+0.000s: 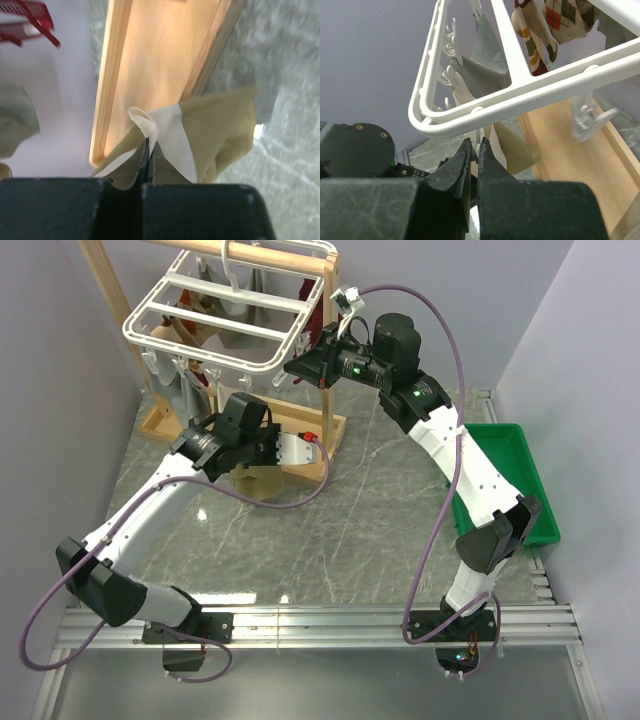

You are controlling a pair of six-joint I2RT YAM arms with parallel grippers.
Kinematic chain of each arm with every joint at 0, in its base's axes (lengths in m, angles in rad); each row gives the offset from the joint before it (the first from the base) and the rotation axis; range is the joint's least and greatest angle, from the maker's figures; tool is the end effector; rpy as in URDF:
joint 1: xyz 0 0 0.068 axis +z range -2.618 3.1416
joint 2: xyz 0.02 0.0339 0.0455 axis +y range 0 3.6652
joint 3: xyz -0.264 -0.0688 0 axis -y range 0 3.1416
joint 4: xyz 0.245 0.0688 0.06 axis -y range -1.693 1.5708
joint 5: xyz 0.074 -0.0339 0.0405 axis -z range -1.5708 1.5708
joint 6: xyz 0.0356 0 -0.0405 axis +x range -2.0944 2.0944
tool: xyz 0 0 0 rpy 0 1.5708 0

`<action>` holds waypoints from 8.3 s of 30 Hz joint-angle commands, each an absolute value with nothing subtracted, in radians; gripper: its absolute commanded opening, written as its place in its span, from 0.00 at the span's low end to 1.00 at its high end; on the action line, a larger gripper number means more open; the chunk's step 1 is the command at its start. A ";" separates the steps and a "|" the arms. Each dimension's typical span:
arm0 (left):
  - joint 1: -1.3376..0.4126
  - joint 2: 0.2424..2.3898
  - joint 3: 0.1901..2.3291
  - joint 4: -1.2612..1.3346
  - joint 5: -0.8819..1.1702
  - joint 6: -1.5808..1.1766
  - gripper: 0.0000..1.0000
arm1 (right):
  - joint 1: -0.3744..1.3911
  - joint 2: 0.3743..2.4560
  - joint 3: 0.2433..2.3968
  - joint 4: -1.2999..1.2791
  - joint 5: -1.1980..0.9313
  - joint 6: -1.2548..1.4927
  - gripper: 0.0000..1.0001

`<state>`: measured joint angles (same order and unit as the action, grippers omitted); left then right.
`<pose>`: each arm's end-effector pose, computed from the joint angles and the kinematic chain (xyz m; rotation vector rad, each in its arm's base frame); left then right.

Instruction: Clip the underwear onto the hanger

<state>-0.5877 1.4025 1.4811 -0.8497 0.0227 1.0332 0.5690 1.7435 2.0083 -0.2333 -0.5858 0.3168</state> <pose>0.2441 -0.1636 0.3764 1.7104 1.6113 0.1934 0.3177 0.2266 0.4989 -0.6896 1.5123 1.1343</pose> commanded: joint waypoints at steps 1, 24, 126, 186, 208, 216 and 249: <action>-0.563 1.338 1.439 -0.761 0.202 0.999 0.00 | 0.566 1.744 2.017 -0.196 -0.578 0.318 0.00; -0.457 1.224 1.448 -0.462 0.218 0.782 0.00 | 0.555 1.738 2.008 -0.228 -0.600 0.295 0.00; -0.488 1.305 1.462 -0.276 0.308 0.950 0.00 | 0.594 1.790 2.125 -0.387 -0.460 0.219 0.00; -0.492 1.350 1.482 -0.244 0.235 0.896 0.00 | 0.603 1.799 2.144 -0.433 -0.407 0.284 0.00; -0.492 1.355 1.485 -0.213 0.227 0.893 0.00 | 0.603 1.813 2.166 -0.449 -0.400 0.284 0.04; -0.492 1.355 1.488 -0.215 0.229 0.893 0.00 | 0.603 1.815 2.166 -0.442 -0.417 0.290 0.18; -0.491 1.351 1.482 -0.207 0.236 0.893 0.00 | 0.598 1.818 2.169 -0.417 -0.419 0.331 0.40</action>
